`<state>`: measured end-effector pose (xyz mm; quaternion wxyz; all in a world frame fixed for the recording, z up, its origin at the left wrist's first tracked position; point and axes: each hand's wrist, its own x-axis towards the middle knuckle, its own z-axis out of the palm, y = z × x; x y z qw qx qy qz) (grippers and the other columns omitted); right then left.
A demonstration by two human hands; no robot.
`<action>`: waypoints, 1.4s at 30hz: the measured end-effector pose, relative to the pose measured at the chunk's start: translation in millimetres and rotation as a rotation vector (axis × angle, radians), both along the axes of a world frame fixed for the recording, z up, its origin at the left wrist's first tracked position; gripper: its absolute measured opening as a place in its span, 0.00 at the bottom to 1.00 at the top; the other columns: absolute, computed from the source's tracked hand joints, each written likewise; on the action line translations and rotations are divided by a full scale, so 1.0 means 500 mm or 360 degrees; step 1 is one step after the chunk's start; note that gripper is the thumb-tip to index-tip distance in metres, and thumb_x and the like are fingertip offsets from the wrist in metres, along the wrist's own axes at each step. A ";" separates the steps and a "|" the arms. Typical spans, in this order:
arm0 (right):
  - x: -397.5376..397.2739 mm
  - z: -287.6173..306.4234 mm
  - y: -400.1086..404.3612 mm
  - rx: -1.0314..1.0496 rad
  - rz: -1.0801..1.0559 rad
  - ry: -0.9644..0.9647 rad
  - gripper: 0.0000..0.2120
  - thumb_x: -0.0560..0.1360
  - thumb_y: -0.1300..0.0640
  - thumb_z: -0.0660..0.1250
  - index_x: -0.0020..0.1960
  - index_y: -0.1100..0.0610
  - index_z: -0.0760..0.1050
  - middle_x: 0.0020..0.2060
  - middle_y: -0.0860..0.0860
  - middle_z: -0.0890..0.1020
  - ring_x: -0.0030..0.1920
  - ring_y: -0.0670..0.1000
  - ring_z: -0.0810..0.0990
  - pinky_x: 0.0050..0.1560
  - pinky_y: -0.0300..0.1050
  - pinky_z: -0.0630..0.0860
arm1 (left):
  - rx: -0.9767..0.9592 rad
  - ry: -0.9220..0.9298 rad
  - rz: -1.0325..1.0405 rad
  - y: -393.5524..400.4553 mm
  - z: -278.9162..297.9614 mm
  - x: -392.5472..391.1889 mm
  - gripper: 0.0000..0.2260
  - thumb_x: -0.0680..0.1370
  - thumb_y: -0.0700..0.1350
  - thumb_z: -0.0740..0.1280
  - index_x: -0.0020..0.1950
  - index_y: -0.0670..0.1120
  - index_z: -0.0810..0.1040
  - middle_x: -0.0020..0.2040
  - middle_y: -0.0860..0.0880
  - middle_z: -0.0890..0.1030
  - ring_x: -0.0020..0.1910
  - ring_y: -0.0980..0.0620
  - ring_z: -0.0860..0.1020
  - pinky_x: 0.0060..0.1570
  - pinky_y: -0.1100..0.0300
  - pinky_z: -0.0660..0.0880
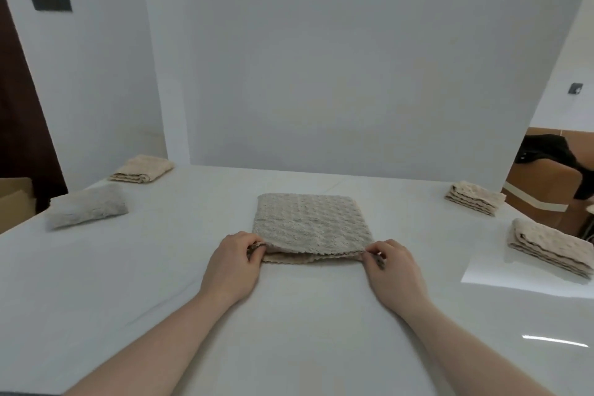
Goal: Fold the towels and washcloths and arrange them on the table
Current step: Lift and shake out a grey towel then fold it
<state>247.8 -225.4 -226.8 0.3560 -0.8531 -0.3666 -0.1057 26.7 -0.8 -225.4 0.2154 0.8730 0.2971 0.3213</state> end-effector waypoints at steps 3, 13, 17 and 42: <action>0.005 -0.002 -0.006 0.0065 -0.0022 -0.0054 0.03 0.78 0.52 0.69 0.47 0.48 0.81 0.44 0.44 0.79 0.51 0.52 0.78 0.52 0.48 0.74 | 0.0071 0.0023 0.0020 -0.009 0.004 -0.001 0.06 0.81 0.51 0.65 0.47 0.55 0.81 0.45 0.59 0.79 0.47 0.56 0.75 0.49 0.55 0.76; 0.004 -0.001 -0.009 0.0160 0.0062 -0.0104 0.14 0.73 0.66 0.67 0.45 0.46 0.77 0.43 0.41 0.78 0.49 0.50 0.76 0.52 0.47 0.75 | -0.0020 -0.0028 -0.0059 -0.021 0.015 -0.007 0.09 0.74 0.39 0.70 0.45 0.55 0.80 0.45 0.61 0.78 0.44 0.60 0.77 0.45 0.73 0.67; -0.016 0.014 -0.008 -0.0004 0.0078 -0.0016 0.12 0.72 0.59 0.69 0.52 0.45 0.81 0.49 0.41 0.80 0.55 0.48 0.75 0.57 0.43 0.71 | -0.0013 0.0012 -0.0069 -0.030 0.025 -0.014 0.09 0.74 0.38 0.69 0.44 0.54 0.79 0.45 0.59 0.79 0.45 0.58 0.76 0.47 0.69 0.69; 0.002 0.266 -0.010 0.0358 -0.0018 0.0037 0.08 0.81 0.57 0.65 0.46 0.50 0.80 0.41 0.45 0.82 0.46 0.51 0.80 0.47 0.45 0.72 | 0.0026 -0.0281 0.0041 -0.037 0.392 0.060 0.07 0.75 0.39 0.65 0.47 0.50 0.80 0.44 0.52 0.83 0.45 0.49 0.80 0.49 0.55 0.78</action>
